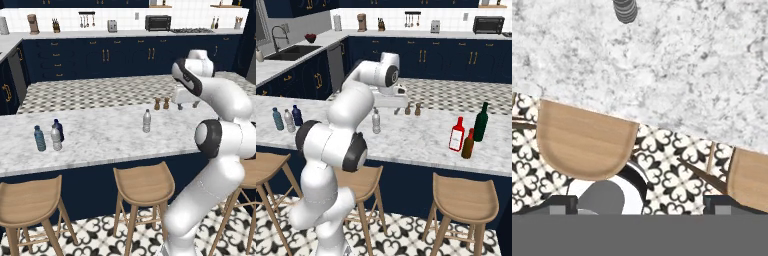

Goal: Move the plastic bottles in the middle to the plastics group, and the glass bottles in the middle to the glass group.

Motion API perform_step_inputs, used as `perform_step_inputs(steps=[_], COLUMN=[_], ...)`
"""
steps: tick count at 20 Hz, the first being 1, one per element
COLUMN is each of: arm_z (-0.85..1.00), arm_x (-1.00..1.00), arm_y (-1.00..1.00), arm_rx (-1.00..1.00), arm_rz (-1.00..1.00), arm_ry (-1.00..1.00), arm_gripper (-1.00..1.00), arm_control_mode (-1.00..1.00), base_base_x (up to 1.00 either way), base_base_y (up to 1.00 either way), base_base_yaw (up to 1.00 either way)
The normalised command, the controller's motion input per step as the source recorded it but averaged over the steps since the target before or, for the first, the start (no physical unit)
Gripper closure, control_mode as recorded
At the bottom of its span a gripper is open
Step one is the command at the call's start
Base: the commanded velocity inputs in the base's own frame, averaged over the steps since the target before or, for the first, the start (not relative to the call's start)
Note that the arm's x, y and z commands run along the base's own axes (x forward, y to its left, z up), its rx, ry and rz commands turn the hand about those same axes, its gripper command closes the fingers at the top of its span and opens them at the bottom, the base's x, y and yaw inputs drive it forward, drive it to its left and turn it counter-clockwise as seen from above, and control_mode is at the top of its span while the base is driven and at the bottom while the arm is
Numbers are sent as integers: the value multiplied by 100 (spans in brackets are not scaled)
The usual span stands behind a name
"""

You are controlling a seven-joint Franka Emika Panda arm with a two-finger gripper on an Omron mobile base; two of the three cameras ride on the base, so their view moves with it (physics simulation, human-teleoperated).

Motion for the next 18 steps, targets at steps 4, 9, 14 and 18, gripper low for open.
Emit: perform_step_inputs(steps=[4, 9, 14, 18], arm_z=[0, -5, -41, -37], arm_x=[16, 29, 16, 2], arm_y=[75, 70, 41, 9], arm_rx=[0, 0, 0, 0], arm_rz=[0, 0, 0, 0], arm_ry=[0, 0, -6, -21], arm_gripper=[-100, -100, -100, -100], arm_control_mode=[-100, -100, -100, -100], base_base_x=[0, 0, 0, 0], base_base_y=[0, 0, 0, 0], base_base_yaw=[0, 0, 0, 0])
